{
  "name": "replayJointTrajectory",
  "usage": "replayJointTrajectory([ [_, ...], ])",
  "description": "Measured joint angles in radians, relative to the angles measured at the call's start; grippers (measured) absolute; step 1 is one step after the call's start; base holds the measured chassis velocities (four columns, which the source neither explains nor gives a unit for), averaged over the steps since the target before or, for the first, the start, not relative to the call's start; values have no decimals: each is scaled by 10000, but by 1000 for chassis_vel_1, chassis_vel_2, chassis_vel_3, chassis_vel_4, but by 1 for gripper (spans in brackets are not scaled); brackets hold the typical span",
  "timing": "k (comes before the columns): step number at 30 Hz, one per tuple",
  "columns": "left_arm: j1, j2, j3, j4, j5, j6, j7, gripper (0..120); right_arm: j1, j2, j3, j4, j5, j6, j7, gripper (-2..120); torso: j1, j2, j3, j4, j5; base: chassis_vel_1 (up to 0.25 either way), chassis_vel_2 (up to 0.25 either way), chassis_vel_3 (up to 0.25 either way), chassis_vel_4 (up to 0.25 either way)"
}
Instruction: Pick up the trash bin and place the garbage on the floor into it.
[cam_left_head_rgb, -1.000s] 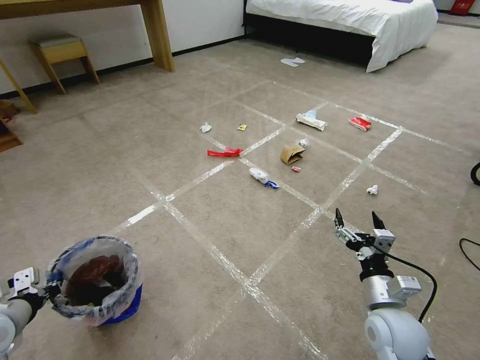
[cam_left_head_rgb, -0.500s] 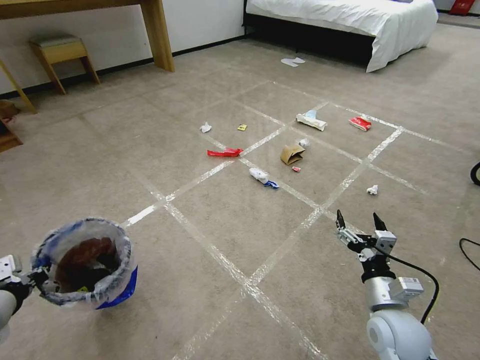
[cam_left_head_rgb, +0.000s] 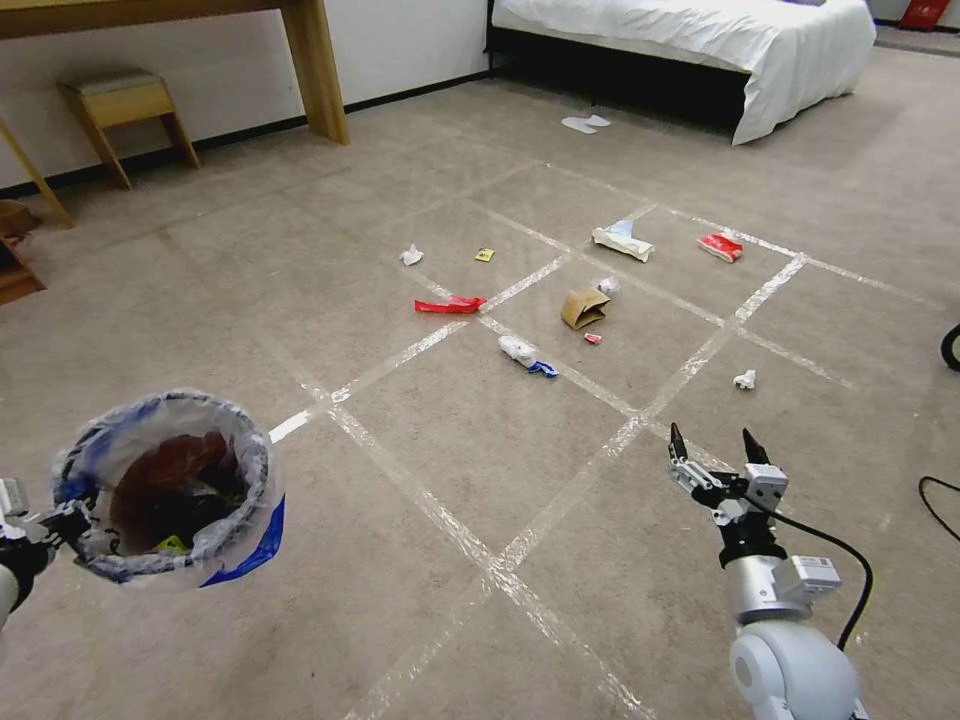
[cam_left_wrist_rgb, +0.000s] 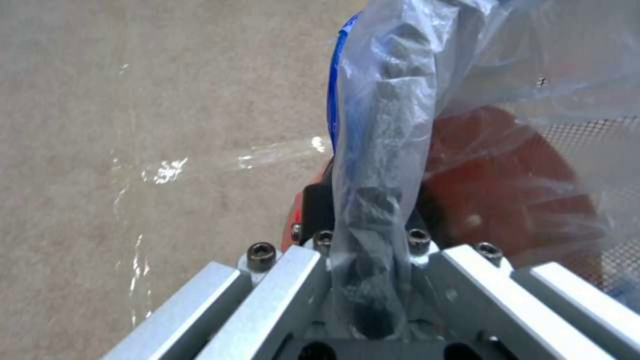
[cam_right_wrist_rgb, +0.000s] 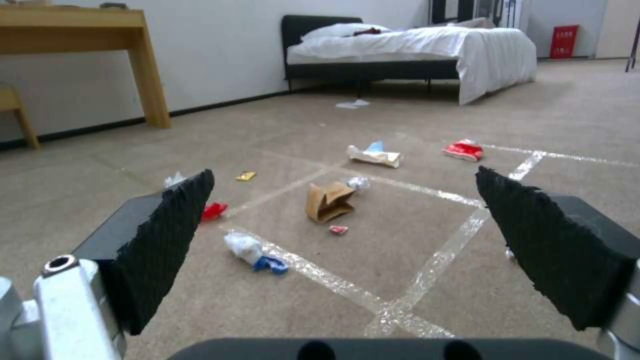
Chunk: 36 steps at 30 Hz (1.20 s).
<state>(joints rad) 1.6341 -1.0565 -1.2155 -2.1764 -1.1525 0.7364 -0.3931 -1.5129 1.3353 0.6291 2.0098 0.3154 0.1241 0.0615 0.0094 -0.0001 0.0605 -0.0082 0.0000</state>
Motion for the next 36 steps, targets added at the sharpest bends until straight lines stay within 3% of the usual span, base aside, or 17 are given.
replayJointTrajectory([
  [11, -167, -135, 147, 345, -1280, -12, -734, 0, 69, -7, -31, -92, -127, 210, -9, 100, 0, 0, 0, -1, 0, 0, 0, 0, 0],
  [36, -277, -257, 441, 611, -1046, -13, -650, 0, 134, 40, -30, -17, 41, -1, -365, 100, 0, 2, 0, 0, -1, 0, 0, 0, 0],
])
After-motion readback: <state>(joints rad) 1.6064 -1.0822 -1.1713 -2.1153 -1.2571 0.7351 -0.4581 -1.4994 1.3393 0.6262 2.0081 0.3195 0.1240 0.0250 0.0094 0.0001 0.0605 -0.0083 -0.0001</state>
